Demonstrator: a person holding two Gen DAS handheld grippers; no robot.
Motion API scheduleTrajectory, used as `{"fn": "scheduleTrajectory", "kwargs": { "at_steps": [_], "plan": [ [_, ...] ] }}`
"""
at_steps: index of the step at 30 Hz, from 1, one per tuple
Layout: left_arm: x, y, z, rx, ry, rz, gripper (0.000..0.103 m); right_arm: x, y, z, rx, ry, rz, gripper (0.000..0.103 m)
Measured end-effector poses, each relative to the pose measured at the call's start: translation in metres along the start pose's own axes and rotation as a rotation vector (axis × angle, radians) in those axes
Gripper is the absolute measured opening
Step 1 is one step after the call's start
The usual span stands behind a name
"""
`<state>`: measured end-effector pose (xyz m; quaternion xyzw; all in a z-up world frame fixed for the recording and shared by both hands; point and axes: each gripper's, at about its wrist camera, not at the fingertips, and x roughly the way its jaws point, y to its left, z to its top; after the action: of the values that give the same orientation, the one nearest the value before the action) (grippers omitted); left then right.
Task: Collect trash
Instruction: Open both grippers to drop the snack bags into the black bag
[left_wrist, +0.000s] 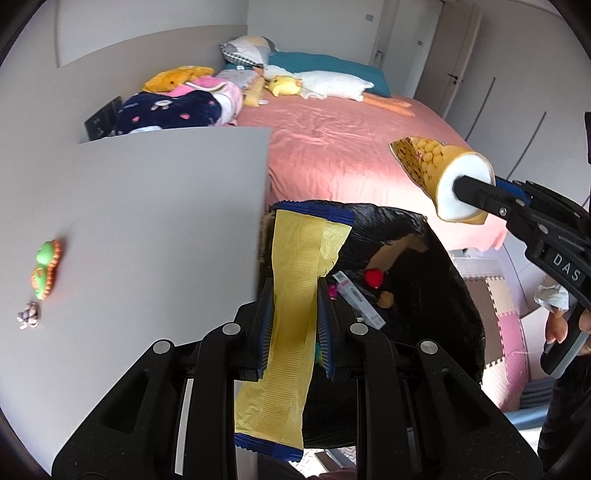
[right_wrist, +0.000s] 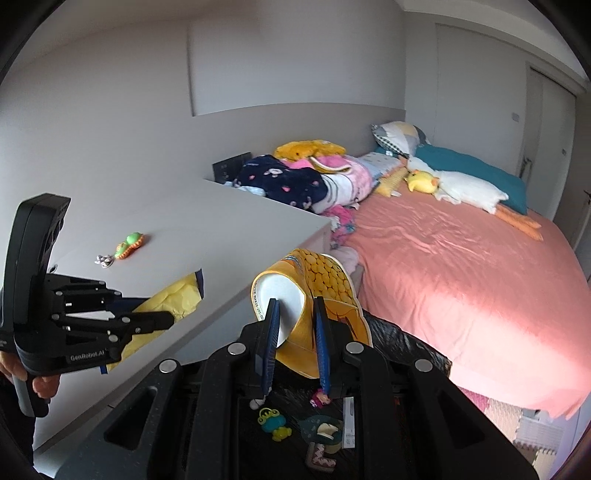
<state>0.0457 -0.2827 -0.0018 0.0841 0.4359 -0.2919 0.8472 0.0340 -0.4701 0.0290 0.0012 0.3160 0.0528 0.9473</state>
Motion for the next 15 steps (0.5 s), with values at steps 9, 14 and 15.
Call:
{"fn": "scheduleTrajectory", "kwargs": {
  "at_steps": [9, 14, 15],
  "plan": [
    [0.016, -0.038, -0.01, 0.153, -0.008, 0.015, 0.097, -0.009, -0.045, -0.008, 0.208, -0.03, -0.133, 0.082],
    [0.016, -0.044, -0.013, 0.189, -0.008, 0.009, 0.097, -0.007, -0.061, -0.013, 0.277, -0.029, -0.143, 0.083],
    [0.016, -0.044, -0.013, 0.191, -0.012, 0.011, 0.097, -0.007, -0.062, -0.014, 0.282, -0.03, -0.14, 0.083]
  ]
}}
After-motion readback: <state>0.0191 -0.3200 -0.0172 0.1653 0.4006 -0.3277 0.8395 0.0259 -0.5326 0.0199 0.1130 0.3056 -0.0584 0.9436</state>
